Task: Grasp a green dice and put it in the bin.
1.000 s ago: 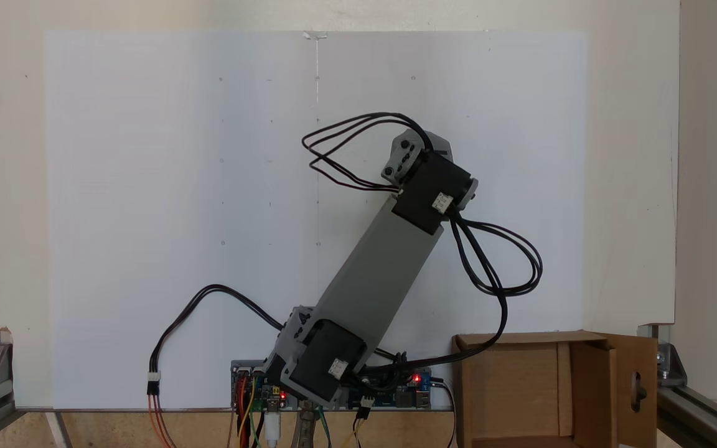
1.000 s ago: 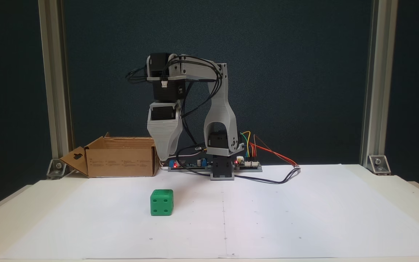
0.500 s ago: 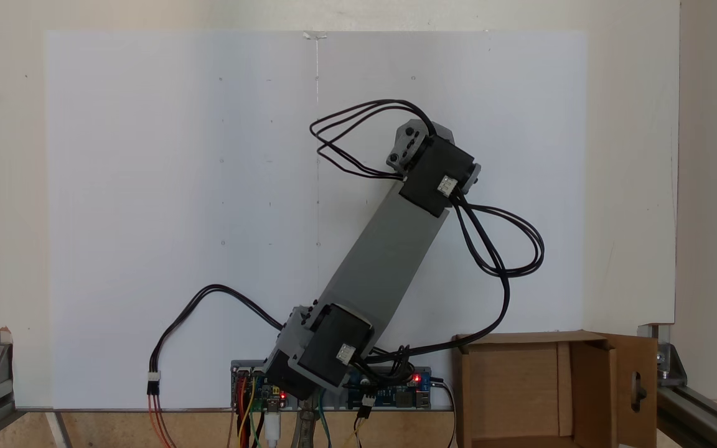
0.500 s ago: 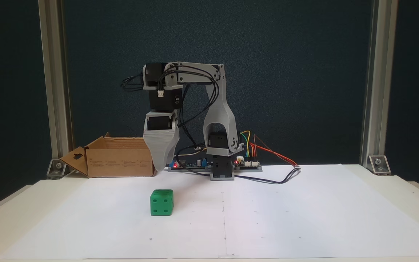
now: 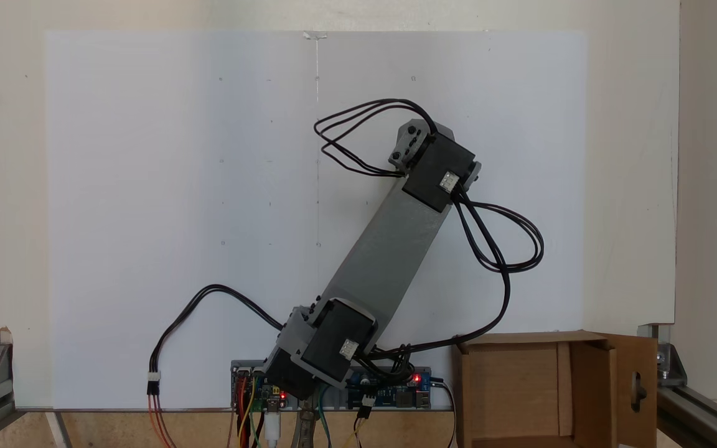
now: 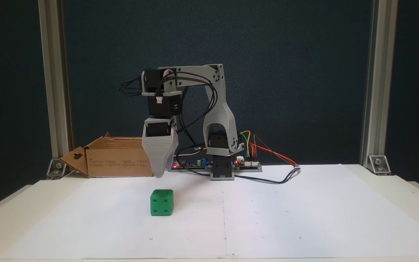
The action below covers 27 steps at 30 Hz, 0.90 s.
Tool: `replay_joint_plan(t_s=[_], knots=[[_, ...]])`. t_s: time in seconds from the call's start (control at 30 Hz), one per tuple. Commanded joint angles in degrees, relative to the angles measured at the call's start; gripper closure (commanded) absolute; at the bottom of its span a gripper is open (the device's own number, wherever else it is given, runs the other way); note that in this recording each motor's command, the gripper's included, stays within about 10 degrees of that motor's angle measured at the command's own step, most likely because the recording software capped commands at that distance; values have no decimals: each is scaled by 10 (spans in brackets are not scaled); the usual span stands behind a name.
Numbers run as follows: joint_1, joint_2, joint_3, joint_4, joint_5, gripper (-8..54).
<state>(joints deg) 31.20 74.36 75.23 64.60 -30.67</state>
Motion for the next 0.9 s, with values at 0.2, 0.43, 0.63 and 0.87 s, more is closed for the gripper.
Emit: replay_joint_plan(t_s=[0.2, 0.43, 0.63, 0.87], knots=[[6, 0, 55, -69, -29, 1], [6, -4, 97, -122, -12, 4], [6, -14, 105, -137, -4, 5], [7, -36, 107, -156, -4, 7]])
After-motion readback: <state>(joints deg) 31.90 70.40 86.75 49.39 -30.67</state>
